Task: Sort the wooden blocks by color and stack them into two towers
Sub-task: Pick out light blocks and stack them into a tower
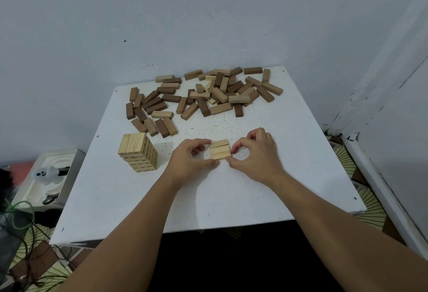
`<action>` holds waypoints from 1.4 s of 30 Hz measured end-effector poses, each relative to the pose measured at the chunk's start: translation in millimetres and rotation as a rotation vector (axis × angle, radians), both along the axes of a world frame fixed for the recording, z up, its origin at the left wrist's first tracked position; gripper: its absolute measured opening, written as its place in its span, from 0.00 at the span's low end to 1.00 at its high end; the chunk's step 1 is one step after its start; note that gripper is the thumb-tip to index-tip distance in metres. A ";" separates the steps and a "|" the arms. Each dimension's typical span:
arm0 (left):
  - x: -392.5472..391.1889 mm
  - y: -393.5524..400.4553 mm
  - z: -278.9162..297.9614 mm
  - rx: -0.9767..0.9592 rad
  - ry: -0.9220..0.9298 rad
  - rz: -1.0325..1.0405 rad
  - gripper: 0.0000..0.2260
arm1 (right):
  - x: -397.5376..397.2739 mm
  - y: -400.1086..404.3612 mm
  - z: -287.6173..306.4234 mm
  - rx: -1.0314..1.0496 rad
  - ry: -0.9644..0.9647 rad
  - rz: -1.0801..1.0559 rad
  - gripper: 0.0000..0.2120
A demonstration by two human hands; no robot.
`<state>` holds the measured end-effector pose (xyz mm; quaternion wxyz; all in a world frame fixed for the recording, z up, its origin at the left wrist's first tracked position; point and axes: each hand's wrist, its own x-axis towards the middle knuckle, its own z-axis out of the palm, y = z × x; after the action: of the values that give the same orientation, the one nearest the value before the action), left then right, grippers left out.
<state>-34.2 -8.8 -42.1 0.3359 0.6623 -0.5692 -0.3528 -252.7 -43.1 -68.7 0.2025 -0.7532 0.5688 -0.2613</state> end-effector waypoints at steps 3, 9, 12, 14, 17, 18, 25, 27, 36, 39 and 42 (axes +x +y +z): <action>-0.5 0.3 0.0 0.001 0.021 0.004 0.28 | 0.5 -0.1 0.3 -0.005 0.002 -0.006 0.14; 0.3 -0.2 -1.4 0.002 0.027 0.012 0.28 | 0.7 -0.8 -0.4 -0.003 0.045 -0.016 0.27; 0.5 -1.2 -1.8 0.004 0.011 0.009 0.27 | 0.6 -0.5 0.1 -0.002 0.044 -0.003 0.28; 0.6 -1.9 -2.5 0.008 0.005 0.012 0.27 | 0.6 -1.0 0.0 -0.008 0.046 0.001 0.28; 0.8 -1.9 -2.7 0.017 0.008 0.012 0.28 | 0.4 -1.9 -0.9 -0.013 0.049 0.005 0.27; 0.8 -1.7 -2.6 0.019 0.010 0.012 0.28 | 0.3 -2.0 -1.2 -0.017 0.046 0.005 0.26; -1.4 -0.2 0.1 0.014 0.004 0.015 0.26 | 0.5 -1.7 -0.1 -0.016 0.052 -0.011 0.27; -1.5 0.5 0.8 0.012 0.004 0.015 0.25 | 0.4 -2.0 -0.5 -0.014 0.068 -0.009 0.31; -3.0 0.8 4.8 0.029 -0.004 0.002 0.25 | 0.0 -6.5 -6.0 -0.017 0.139 0.033 0.29; -2.6 0.5 6.3 0.046 -0.010 -0.011 0.25 | -0.3 -6.5 -4.8 -0.012 0.131 0.033 0.29; -2.4 0.7 6.9 0.051 -0.009 -0.014 0.25 | -0.3 -6.5 -4.4 -0.003 0.141 0.039 0.31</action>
<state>-36.6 -8.2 -35.2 0.3140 0.6683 -0.5662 -0.3663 -253.0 -49.6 -73.1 0.1661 -0.7810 0.5663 -0.2045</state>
